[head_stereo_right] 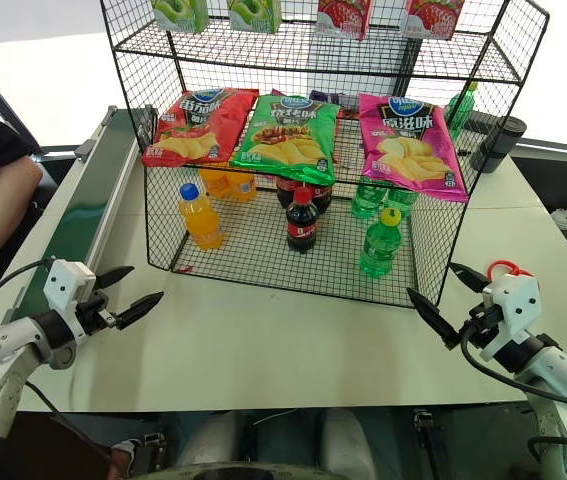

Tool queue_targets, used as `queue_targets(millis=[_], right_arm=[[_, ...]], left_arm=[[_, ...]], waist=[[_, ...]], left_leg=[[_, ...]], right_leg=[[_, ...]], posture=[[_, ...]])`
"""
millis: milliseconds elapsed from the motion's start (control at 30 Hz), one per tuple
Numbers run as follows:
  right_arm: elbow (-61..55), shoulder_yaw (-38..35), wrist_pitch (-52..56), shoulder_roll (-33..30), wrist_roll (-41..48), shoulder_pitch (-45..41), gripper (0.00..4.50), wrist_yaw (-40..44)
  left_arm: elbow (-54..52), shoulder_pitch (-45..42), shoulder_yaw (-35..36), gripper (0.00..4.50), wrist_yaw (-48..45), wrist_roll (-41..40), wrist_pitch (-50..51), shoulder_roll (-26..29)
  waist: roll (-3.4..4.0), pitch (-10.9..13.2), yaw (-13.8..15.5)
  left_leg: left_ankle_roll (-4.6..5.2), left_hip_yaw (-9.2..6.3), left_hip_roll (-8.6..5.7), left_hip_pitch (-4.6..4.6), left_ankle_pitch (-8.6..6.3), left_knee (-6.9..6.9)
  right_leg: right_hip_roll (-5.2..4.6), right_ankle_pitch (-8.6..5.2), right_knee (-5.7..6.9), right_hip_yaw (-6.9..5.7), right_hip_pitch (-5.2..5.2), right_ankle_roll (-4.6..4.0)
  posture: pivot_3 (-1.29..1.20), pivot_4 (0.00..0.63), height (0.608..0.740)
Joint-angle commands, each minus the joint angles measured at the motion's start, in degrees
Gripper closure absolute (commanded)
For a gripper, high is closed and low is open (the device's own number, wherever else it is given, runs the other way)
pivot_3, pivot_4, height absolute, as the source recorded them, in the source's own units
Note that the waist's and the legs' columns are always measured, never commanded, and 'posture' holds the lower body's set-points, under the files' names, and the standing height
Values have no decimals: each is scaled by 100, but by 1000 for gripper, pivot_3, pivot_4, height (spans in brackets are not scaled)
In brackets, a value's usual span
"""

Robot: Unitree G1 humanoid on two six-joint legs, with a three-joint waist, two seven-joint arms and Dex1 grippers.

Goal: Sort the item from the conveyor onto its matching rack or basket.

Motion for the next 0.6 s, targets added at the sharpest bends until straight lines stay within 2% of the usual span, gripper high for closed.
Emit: queue_targets(millis=[33,600], right_arm=[[-12,-134,-160,-57,30,-89,40,17],[42,15,-168,-66,-56,-348,40,-64]], left_arm=[[6,-106,136,0,40,-13,-101,-1],[-20,-241,28,0,179,28,-29,-65]], waist=[[0,0,0],[0,0,-1]], left_leg=[[0,0,-1,0,0,0],[0,1,-2,-1,0,-3]], right_leg=[[-1,0,0,0,0,0],[-7,-1,0,-1,-2,-2]], posture=[[0,150,740],[0,150,740]])
